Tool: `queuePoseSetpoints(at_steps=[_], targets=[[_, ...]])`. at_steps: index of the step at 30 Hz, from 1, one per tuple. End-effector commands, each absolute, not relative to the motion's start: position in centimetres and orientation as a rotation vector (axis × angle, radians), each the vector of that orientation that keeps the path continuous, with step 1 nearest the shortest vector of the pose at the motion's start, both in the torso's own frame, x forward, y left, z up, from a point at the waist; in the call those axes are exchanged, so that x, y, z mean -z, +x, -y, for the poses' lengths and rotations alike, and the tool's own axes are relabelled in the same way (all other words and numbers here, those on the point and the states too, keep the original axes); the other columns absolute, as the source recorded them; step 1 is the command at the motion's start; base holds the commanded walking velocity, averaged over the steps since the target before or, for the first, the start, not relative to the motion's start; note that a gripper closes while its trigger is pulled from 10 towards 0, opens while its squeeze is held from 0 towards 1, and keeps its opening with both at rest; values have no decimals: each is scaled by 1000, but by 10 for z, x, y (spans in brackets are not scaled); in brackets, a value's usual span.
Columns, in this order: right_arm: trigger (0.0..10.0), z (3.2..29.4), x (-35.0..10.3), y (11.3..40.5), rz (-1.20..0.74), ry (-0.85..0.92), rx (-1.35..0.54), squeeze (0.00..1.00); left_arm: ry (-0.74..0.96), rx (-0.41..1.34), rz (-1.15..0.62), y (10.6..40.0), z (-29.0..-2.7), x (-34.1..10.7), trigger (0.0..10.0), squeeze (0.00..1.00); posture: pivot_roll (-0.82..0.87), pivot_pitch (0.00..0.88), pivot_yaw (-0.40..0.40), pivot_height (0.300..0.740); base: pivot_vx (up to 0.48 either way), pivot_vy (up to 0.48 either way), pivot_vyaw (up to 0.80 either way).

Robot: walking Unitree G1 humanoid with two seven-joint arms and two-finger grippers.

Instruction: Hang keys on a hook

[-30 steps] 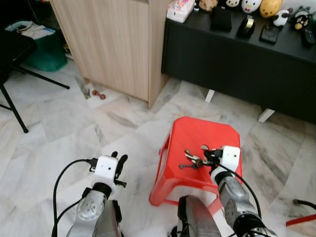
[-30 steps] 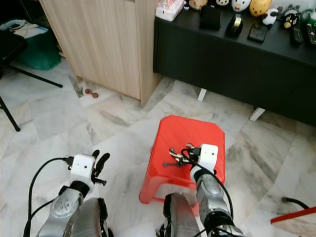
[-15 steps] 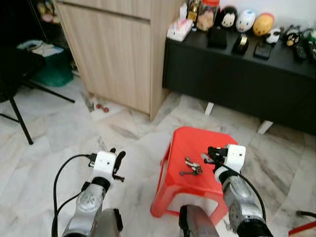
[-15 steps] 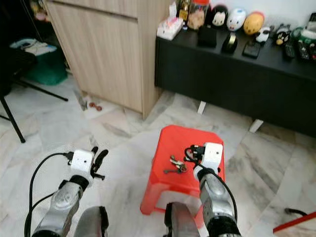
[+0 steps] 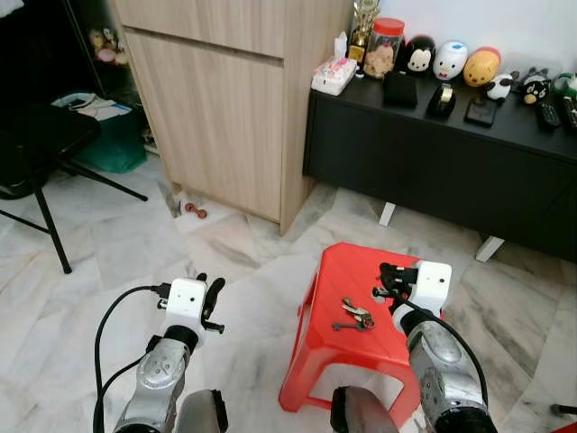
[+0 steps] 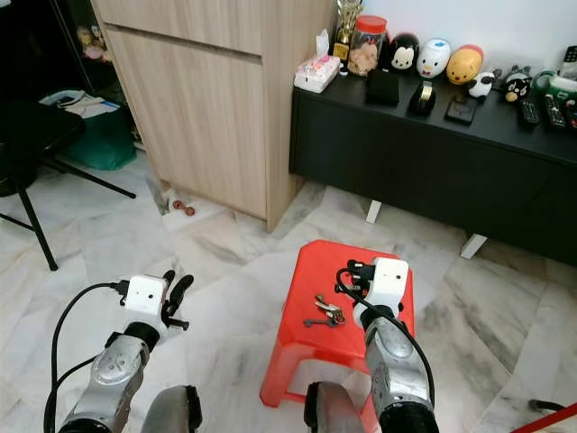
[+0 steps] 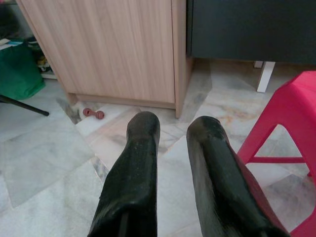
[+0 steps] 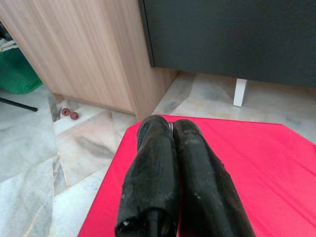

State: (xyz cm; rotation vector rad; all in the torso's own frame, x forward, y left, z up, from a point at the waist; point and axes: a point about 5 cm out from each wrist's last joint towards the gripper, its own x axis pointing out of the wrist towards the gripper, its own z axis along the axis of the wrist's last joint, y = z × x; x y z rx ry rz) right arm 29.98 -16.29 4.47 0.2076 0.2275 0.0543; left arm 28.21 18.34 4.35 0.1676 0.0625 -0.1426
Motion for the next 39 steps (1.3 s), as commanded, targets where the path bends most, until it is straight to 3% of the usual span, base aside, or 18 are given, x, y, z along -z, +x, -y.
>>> queuePoseSetpoints(at_steps=[1, 8, 20, 32, 39], targets=[[10000, 162, -51, 303, -215, 217, -55, 0, 153, 139, -63, 283, -184, -43, 10000, 0, -32, 0, -66, 627, 0, 0, 0], [10000, 150, -53, 307, -255, 224, -175, 0, 151, 158, -60, 283, -183, -43, 10000, 0, -30, 0, -65, 672, 0, 0, 0], [10000, 156, -50, 305, -276, 221, -154, 0, 132, 189, -75, 280, -180, -40, 10000, 0, -34, 0, -60, 740, 0, 0, 0], [10000, 179, -6, 286, -453, 165, -2, 0, 82, 132, -200, 269, -190, -16, 10000, 0, -26, 0, -62, 740, 0, 0, 0], [10000, 194, 34, 255, -663, 130, 88, 0, 55, 92, -380, 249, -201, 15, 10000, 0, -17, 0, -63, 740, 0, 0, 0]])
